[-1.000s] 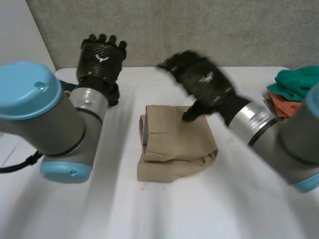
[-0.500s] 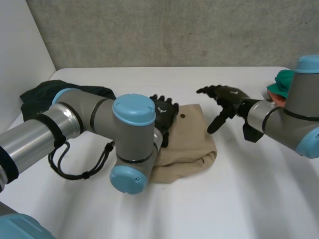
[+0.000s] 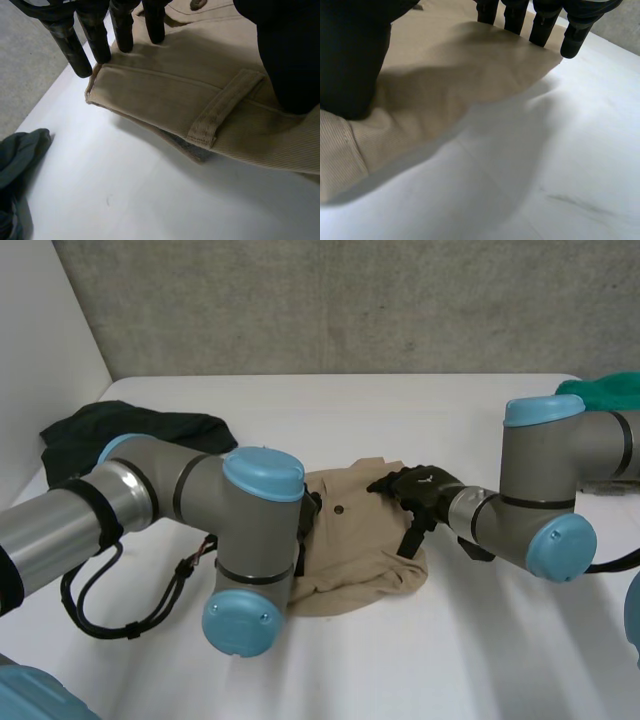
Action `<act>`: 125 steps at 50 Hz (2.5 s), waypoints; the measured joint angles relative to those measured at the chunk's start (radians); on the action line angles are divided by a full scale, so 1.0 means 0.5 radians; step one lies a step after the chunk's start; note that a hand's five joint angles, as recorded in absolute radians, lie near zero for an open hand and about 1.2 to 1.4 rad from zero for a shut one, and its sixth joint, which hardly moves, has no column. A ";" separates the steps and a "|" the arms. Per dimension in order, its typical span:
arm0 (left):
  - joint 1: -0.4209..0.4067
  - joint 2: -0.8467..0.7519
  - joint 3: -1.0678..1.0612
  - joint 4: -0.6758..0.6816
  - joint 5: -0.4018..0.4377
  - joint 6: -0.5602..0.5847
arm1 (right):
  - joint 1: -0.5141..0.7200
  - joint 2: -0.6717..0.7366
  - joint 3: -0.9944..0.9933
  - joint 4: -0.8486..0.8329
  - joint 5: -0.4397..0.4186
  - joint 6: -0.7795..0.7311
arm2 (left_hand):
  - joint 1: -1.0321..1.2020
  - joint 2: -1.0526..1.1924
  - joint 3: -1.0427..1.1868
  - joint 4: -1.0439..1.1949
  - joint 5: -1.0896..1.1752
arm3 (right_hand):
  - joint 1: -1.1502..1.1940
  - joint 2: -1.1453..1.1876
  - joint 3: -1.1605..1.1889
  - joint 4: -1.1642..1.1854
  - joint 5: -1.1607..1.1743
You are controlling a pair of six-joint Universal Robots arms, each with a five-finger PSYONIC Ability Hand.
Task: Fold the laundry.
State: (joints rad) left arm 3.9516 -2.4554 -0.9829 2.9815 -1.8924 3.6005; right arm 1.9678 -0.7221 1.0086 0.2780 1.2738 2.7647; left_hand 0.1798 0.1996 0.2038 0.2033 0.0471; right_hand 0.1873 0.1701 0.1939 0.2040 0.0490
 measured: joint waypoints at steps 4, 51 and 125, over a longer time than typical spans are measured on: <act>0.000 0.080 0.014 0.022 0.013 0.002 | 0.010 -0.101 0.036 -0.037 0.033 -0.069 | -0.011 0.000 0.000 0.000 0.000 | -0.001 0.000 0.000 0.000 -0.002; 0.338 0.907 -0.387 0.089 1.099 -0.525 | 0.258 -0.468 1.550 -2.033 0.038 -0.373 | -0.011 0.000 0.000 0.000 -0.003 | 0.485 0.513 0.472 0.454 0.339; 0.038 0.972 -0.242 0.191 1.192 -0.522 | -1.600 0.375 -0.097 -1.964 -0.867 0.599 | -0.010 0.000 0.000 0.000 -0.003 | 1.742 2.004 1.998 2.003 1.881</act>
State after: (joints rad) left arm 3.9704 -1.9694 -1.1039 3.0773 -1.2962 3.3398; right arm 1.1676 -0.5347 0.9599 -0.7040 0.8402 3.0641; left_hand 0.1748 0.1993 0.2038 0.2032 0.0456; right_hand 1.0584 1.1721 1.1931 1.2053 0.9897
